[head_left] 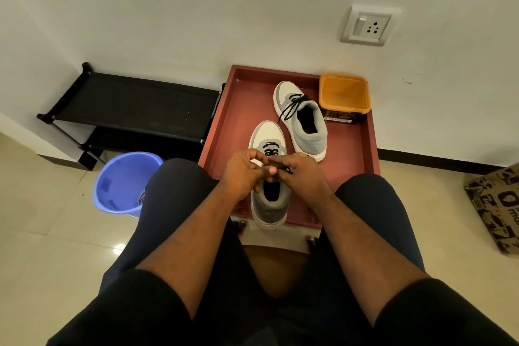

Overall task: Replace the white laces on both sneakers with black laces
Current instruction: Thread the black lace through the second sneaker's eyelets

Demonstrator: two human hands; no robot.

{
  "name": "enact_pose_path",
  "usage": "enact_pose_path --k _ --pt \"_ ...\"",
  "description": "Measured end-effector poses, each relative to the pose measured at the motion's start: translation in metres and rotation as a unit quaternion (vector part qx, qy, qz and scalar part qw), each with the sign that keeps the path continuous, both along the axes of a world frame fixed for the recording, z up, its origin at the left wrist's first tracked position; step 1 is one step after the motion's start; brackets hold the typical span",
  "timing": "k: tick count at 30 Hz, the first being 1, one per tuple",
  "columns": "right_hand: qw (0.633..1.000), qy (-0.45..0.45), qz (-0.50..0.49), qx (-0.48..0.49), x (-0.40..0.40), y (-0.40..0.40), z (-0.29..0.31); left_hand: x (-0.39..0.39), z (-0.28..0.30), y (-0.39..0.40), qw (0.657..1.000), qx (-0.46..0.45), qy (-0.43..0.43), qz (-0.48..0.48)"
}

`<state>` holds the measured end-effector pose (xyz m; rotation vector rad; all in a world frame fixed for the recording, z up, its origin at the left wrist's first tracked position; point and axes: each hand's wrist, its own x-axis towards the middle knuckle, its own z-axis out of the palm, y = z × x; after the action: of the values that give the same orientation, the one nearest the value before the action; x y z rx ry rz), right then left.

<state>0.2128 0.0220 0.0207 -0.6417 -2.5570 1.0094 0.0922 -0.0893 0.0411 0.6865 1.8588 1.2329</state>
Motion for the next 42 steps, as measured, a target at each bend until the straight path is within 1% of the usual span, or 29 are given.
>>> enact_pose_path --k 2,5,7,12,17,22,28,31,35,38,42 --pt "0.998 0.025 -0.045 -0.045 0.0 0.001 -0.001 -0.003 -0.005 0.002 1.0 0.001 0.02 0.025" --pt "0.994 0.019 -0.1 -0.036 0.002 0.006 -0.006 -0.011 -0.019 0.004 0.992 -0.032 0.099 0.076" --pt "0.993 0.008 -0.117 -0.018 0.0 0.007 -0.009 -0.013 -0.028 0.005 0.988 -0.055 0.13 0.068" --pt "0.994 -0.051 -0.098 0.027 -0.007 0.007 -0.015 -0.009 -0.033 0.012 0.987 -0.068 0.147 0.004" --pt "0.987 -0.079 -0.068 0.125 -0.012 0.006 -0.021 -0.01 -0.031 0.013 0.994 -0.055 0.088 0.013" --pt "0.978 -0.081 -0.06 0.181 -0.018 0.004 -0.025 -0.012 -0.032 0.015 0.998 -0.048 0.033 0.03" --pt "0.989 -0.034 -0.085 0.119 -0.02 0.005 -0.029 -0.012 -0.033 0.017 0.995 -0.053 -0.04 0.075" --pt "0.993 -0.014 -0.102 0.063 -0.02 0.004 -0.03 -0.012 -0.034 0.019 0.99 -0.063 -0.066 0.105" --pt "0.993 -0.022 -0.114 0.013 -0.02 0.002 -0.031 -0.01 -0.036 0.02 0.987 -0.063 -0.087 0.121" --pt "0.993 -0.041 -0.108 0.012 -0.021 0.003 -0.029 -0.01 -0.037 0.02 0.986 -0.06 -0.094 0.128" --pt "0.991 -0.073 -0.101 0.05 -0.024 0.001 -0.027 -0.01 -0.039 0.022 0.988 -0.05 -0.065 0.132"
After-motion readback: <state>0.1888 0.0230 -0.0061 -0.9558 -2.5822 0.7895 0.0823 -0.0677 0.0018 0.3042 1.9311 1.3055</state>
